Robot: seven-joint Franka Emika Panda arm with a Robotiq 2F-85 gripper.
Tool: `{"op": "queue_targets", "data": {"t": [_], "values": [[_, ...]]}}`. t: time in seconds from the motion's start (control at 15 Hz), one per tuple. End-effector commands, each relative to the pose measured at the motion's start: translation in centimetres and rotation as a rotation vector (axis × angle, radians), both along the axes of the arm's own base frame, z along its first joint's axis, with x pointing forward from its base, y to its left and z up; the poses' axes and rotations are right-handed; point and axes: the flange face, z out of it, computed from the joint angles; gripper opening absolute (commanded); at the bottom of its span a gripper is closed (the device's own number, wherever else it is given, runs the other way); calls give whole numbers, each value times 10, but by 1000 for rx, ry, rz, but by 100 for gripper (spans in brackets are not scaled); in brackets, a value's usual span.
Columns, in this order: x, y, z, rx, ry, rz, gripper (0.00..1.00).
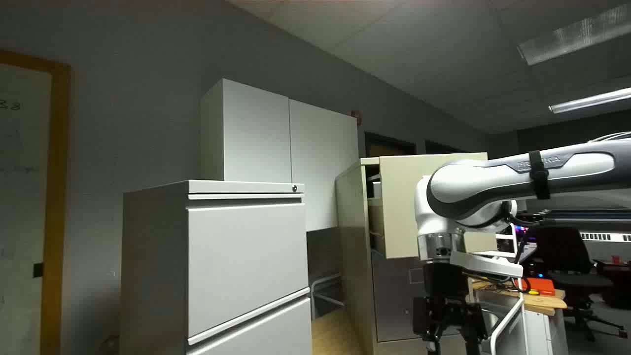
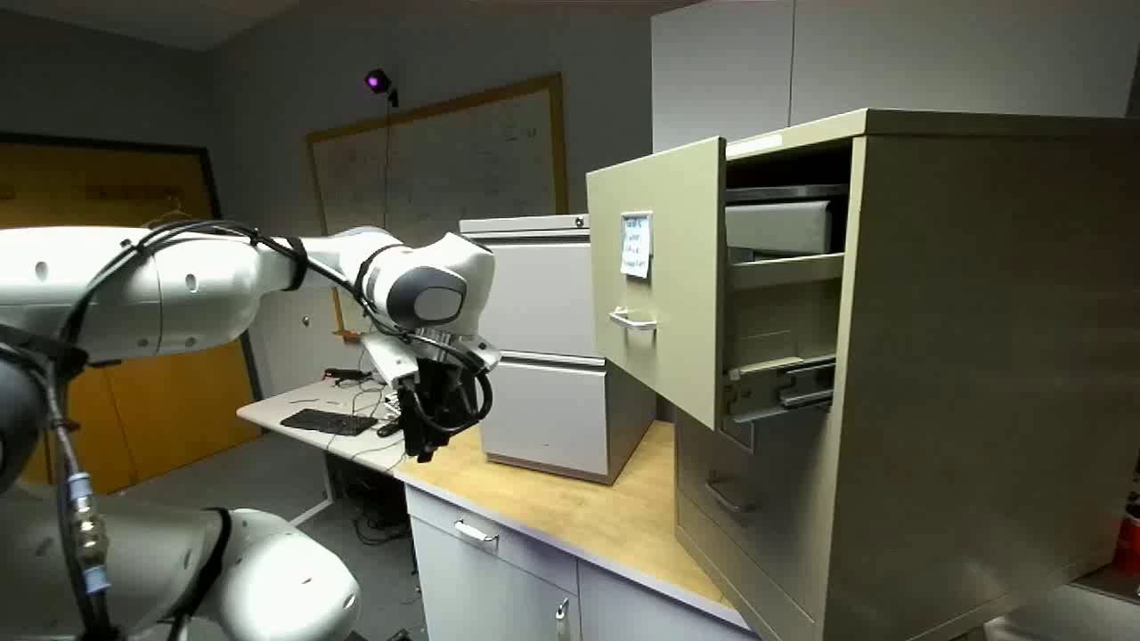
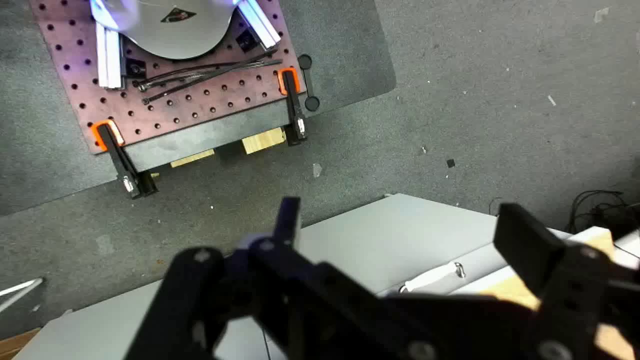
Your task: Close the top drawer of the file cabinet
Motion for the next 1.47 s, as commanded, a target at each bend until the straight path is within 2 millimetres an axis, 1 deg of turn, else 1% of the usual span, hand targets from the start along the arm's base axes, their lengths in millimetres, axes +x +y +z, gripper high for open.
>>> {"op": "queue_targets", "data": {"t": [0.0, 0.4, 0.53, 0.67, 0.73, 0.8, 0.87, 0.93, 1.0, 1.07, 1.27, 1.4], "values": [[0, 0, 0, 0, 0, 0, 100], [0, 0, 0, 0, 0, 0, 100], [6, -3, 2, -22, -16, -23, 100], [17, -9, 8, -52, -69, -74, 100], [24, -13, 13, -73, -117, -105, 75], [30, -16, 17, -93, -162, -131, 73], [37, -21, 25, -115, -221, -167, 67], [43, -25, 31, -134, -272, -193, 60], [48, -29, 38, -154, -327, -214, 49], [51, -33, 46, -172, -382, -239, 42], [57, -41, 76, -232, -545, -298, 21], [57, -49, 97, -276, -646, -341, 5]]}}
